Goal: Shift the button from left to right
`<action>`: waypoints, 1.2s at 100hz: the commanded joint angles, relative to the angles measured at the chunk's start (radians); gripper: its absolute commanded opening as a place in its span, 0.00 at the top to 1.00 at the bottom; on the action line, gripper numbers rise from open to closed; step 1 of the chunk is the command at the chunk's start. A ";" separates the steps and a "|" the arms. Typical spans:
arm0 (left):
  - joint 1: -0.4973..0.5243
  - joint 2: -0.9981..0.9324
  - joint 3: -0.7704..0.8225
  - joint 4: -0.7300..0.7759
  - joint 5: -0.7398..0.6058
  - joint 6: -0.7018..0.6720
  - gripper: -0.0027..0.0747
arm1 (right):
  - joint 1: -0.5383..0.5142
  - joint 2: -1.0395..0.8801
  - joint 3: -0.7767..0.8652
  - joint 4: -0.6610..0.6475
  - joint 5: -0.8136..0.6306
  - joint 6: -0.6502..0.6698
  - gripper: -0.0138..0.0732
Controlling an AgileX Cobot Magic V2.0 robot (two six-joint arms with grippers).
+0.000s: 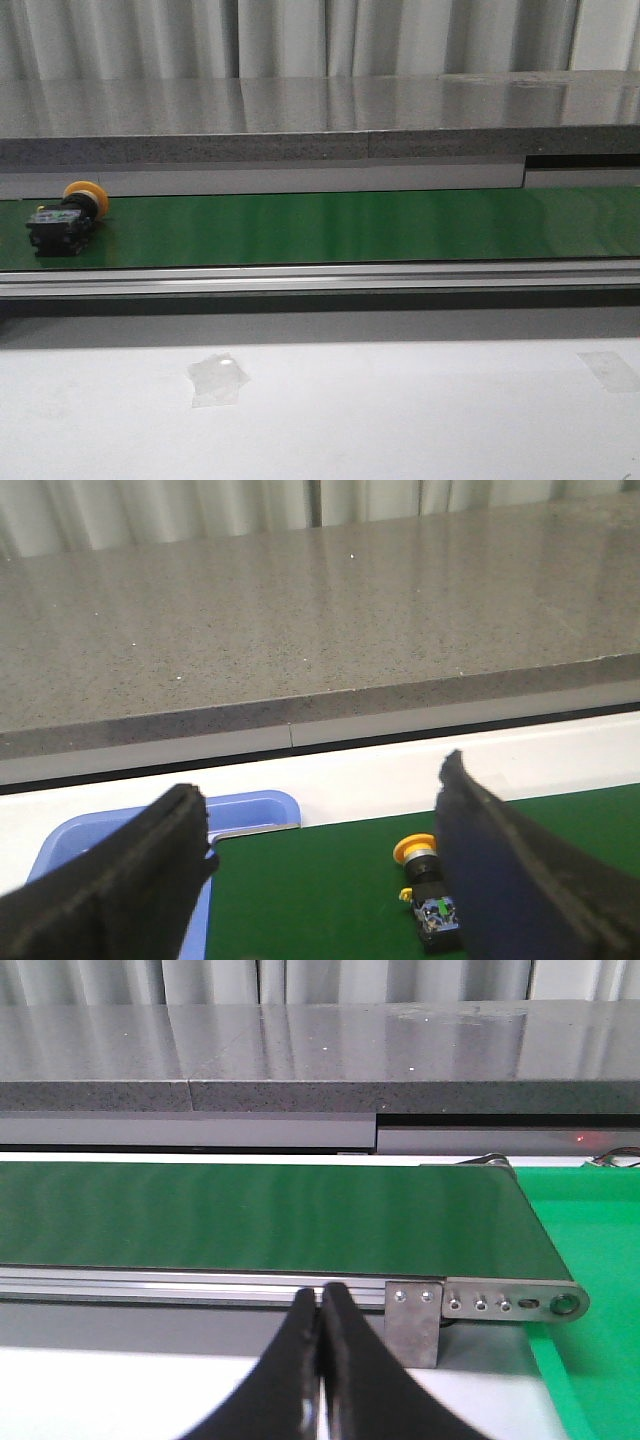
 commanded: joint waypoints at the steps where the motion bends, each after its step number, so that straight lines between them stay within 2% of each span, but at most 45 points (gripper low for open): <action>1: -0.006 -0.075 0.047 -0.072 -0.081 0.033 0.35 | -0.001 -0.018 -0.015 -0.004 -0.084 -0.004 0.92; 11: -0.027 -0.143 0.114 -0.152 -0.081 0.105 0.35 | -0.001 -0.018 -0.015 -0.004 -0.084 -0.004 0.92; 37: -0.048 -0.249 0.242 -0.171 -0.088 0.107 0.35 | -0.001 -0.018 -0.015 -0.004 -0.084 -0.004 0.92; 53: -0.048 -0.286 0.323 -0.218 -0.163 0.107 0.35 | -0.001 -0.018 -0.015 -0.004 -0.084 -0.004 0.92; 65: -0.048 -0.296 0.337 -0.225 -0.213 0.107 0.35 | -0.001 -0.018 -0.015 -0.004 -0.084 -0.004 0.92; 95: -0.048 -0.296 0.337 -0.225 -0.214 0.107 0.36 | -0.001 -0.018 -0.015 -0.004 -0.084 -0.004 0.92; 100: -0.048 -0.296 0.337 -0.225 -0.214 0.107 0.38 | -0.001 -0.018 -0.015 -0.004 -0.084 -0.004 0.92; 107: -0.048 -0.296 0.337 -0.225 -0.214 0.107 0.47 | -0.001 -0.018 -0.015 -0.004 -0.084 -0.004 0.92; 120: -0.048 -0.296 0.337 -0.225 -0.209 0.107 0.73 | -0.001 -0.018 -0.015 -0.004 -0.084 -0.004 0.92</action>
